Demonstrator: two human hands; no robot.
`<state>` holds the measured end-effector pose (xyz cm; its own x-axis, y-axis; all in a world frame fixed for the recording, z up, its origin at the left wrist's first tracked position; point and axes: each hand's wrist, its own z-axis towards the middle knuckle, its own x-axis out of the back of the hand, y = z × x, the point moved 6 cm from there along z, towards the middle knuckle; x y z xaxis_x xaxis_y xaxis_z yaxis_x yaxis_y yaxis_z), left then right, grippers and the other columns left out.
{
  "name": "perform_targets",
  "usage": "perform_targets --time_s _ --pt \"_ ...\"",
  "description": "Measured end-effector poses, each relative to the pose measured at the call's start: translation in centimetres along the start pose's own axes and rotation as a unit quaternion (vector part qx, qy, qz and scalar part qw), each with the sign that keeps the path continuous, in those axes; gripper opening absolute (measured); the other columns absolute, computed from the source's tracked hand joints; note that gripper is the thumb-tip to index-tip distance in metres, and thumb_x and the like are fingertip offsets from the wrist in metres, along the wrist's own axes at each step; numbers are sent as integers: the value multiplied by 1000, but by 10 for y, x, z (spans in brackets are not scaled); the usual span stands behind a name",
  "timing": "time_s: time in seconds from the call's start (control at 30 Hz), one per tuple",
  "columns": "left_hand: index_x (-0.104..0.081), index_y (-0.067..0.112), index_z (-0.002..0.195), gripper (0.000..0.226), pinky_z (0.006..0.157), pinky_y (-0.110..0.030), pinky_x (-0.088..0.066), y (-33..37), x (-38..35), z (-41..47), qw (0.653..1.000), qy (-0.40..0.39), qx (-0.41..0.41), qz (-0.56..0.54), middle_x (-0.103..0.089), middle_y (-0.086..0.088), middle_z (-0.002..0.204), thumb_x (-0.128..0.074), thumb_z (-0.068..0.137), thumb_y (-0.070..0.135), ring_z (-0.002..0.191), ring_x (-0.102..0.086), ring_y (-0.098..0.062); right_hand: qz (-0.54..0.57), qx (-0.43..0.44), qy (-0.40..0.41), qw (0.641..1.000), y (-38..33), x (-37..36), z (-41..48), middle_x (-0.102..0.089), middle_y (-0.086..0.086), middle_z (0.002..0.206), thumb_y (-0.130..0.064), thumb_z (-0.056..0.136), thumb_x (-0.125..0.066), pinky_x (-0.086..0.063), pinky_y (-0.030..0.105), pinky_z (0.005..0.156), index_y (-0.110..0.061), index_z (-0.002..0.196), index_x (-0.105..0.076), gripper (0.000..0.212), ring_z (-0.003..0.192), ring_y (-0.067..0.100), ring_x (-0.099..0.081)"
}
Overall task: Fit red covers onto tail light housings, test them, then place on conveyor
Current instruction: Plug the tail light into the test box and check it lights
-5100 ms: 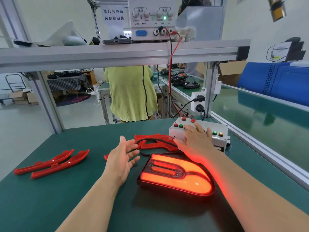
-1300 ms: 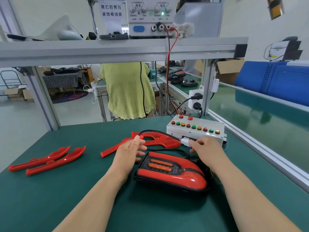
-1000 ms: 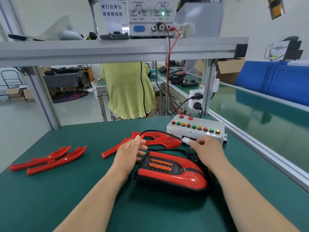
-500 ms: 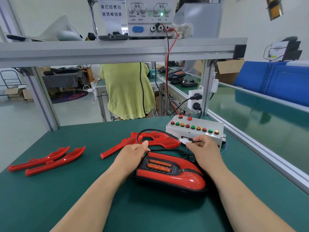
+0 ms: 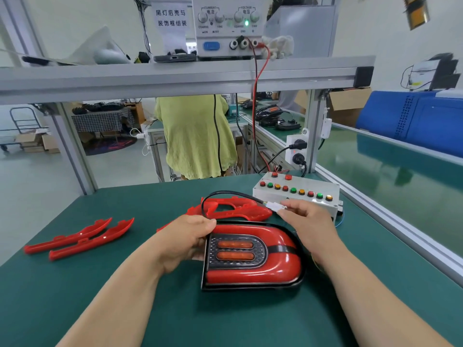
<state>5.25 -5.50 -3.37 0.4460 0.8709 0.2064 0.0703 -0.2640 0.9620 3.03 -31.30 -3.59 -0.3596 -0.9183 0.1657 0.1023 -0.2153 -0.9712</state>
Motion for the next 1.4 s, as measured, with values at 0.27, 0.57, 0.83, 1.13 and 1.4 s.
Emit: perform_targets --time_s 0.27,0.57,0.83,1.13,1.4 --pt "-66 11 108 21 69 -29 -52 0 35 -16 1000 -10 -8 8 -72 -5 96 -61 97 27 81 -61 -14 9 1 -62 998 -4 -23 -9 -75 -4 90 -25 91 -67 -58 28 78 -25 97 -73 8 89 15 -71" --pt "-69 33 91 14 81 -16 -42 38 42 -18 932 276 -170 162 -69 19 95 -61 92 45 92 -60 7 50 0 -78 996 -11 -35 -13 -71 2 99 -23 95 -64 -58 40 88 -29 100 -70 10 94 23 -69" --pt "-65 34 118 24 90 -11 -34 59 -11 -6 902 201 -255 285 -58 30 109 -56 97 39 104 -50 14 -49 99 -134 985 -26 -47 -21 -66 -13 83 -10 90 -68 -45 13 73 -28 94 -70 18 74 -5 -57" --pt "-73 36 100 11 78 -6 -44 59 -18 -4 926 130 -235 264 -69 22 95 -67 91 37 93 -61 9 -66 142 -150 976 -40 -55 -23 -72 -11 89 -17 91 -69 -48 15 77 -29 97 -72 14 83 0 -64" --pt "-77 31 99 12 79 -18 -46 59 -18 -6 931 137 -230 248 -65 14 89 -70 89 31 87 -61 -1 -49 123 -138 982 -37 -53 -21 -73 -14 91 -25 87 -75 -45 10 80 -35 99 -72 16 88 -5 -66"
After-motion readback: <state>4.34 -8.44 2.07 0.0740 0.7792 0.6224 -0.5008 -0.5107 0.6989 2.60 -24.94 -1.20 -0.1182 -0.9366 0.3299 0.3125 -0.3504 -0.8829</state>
